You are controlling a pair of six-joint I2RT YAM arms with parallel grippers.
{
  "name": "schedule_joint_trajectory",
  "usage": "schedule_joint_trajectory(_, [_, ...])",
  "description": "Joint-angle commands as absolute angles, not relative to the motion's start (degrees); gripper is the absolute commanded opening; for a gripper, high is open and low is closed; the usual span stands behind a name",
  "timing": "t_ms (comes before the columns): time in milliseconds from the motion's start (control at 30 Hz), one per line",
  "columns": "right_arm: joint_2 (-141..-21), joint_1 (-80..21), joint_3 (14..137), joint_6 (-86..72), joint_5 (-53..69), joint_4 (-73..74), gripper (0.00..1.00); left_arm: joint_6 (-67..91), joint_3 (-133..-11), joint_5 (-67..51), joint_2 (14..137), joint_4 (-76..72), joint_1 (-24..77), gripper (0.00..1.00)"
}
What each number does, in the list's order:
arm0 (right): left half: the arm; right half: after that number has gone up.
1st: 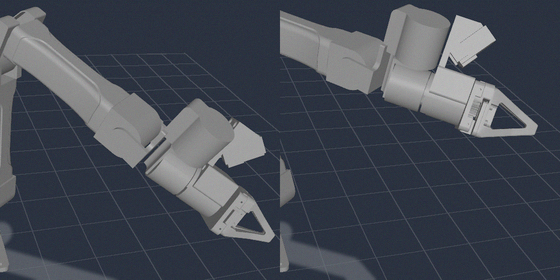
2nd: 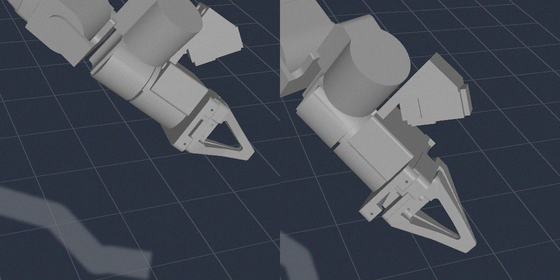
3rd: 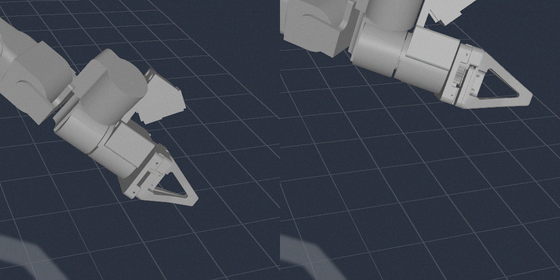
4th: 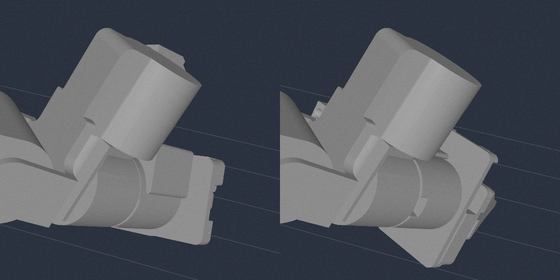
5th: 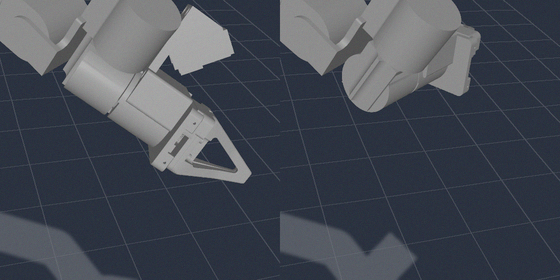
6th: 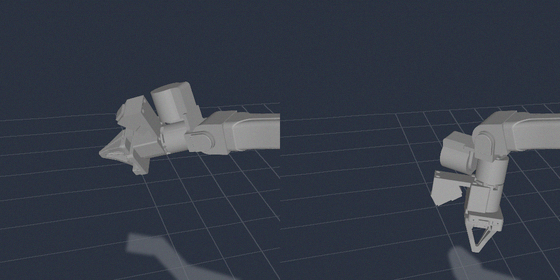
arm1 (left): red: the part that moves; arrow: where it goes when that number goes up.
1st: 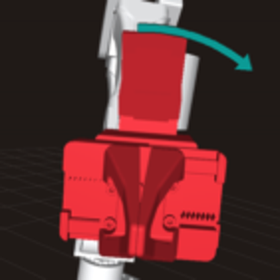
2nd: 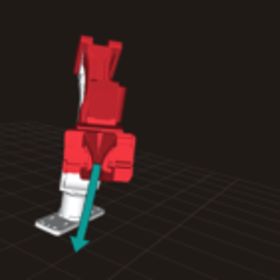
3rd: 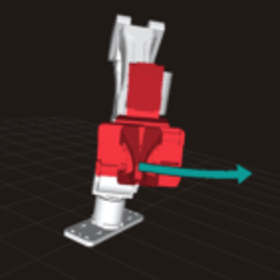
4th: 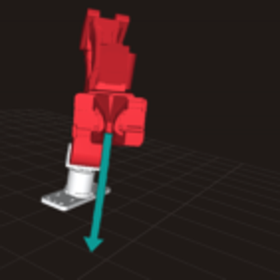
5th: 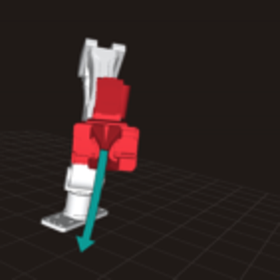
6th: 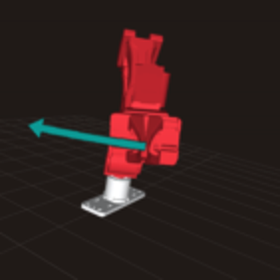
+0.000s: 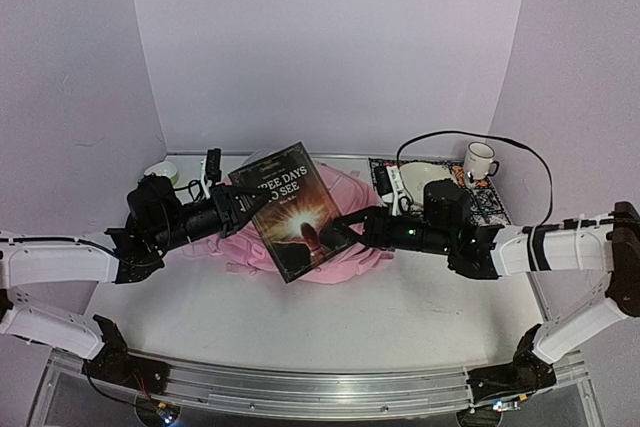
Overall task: Pack the student bag
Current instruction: Pass from the right arm to the left
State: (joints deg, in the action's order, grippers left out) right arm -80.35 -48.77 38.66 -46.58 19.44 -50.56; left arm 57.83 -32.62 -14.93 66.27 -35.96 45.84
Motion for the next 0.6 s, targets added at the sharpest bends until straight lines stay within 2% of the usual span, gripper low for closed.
schedule_joint_trajectory(0, [-76.58,-48.8,36.42,-47.28,14.0,-55.1,0.49,59.93,-37.52,-7.9,67.66,-41.82,46.14,0.0])
schedule_joint_trajectory(100, [-75.91,-48.81,34.53,-49.6,11.59,-56.7,0.64,59.77,-39.11,-5.69,69.76,-42.06,46.07,0.0])
schedule_joint_trajectory(267, [-76.03,-48.83,31.14,-53.14,9.9,-62.49,0.75,59.84,-41.35,-3.96,72.59,-43.37,45.99,0.0])
schedule_joint_trajectory(367, [-77.66,-48.8,31.47,-54.97,11.32,-64.88,0.87,60.94,-42.76,-4.67,74.57,-45.2,45.98,0.0])
schedule_joint_trajectory(567, [-80.28,-48.79,32.96,-56.36,13.25,-68.44,0.93,63.58,-44.67,-7.91,78.57,-49.28,46.05,0.0])
